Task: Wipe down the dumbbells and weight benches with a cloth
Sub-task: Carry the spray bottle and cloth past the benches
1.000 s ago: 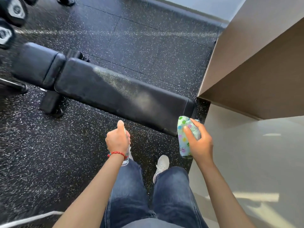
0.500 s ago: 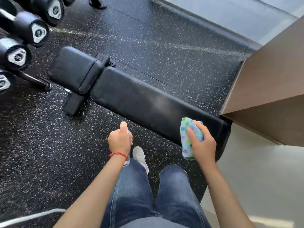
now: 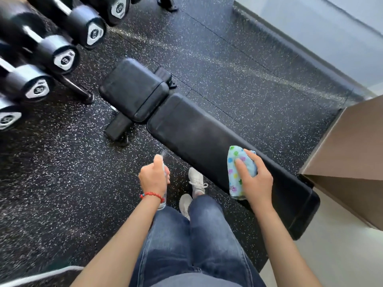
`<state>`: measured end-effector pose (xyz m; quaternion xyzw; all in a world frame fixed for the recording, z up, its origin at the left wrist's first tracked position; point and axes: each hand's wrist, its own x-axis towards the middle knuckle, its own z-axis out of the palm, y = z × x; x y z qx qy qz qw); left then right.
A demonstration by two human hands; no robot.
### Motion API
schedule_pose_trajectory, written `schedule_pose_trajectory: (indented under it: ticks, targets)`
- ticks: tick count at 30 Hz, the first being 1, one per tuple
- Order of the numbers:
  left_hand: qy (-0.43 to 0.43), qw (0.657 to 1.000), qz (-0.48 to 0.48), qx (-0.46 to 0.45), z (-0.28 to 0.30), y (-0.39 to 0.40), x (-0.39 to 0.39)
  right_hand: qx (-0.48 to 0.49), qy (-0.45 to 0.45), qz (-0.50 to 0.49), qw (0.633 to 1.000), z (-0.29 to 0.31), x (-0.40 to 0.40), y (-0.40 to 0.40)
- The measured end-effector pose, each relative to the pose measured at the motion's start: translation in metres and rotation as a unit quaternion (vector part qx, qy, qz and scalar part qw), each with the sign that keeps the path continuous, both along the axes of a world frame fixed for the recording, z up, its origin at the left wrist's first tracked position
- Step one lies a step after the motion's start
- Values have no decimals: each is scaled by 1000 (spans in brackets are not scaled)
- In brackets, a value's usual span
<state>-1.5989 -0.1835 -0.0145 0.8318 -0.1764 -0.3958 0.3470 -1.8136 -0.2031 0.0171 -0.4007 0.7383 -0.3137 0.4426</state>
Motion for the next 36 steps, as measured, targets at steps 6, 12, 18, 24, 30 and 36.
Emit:
schedule_pose_trajectory:
  ticks: [6,12,18,24,30,36]
  targets:
    - [-14,998,56,-5,2,-38,25,4,-3,48,999,-5,29,-54]
    - [-32,992,124,-15,12,-76,53,-2,4,114,993,2,63,-109]
    - [-22,985,172,-14,14,-107,97,0,10,158,987,10,106,-150]
    - [-17,984,178,-8,3,-132,157,-6,21,168,986,6,167,-181]
    - [1,987,159,7,-6,-149,225,3,29,147,989,4,234,-197]
    - [12,990,142,4,1,-162,285,12,31,137,990,6,302,-206]
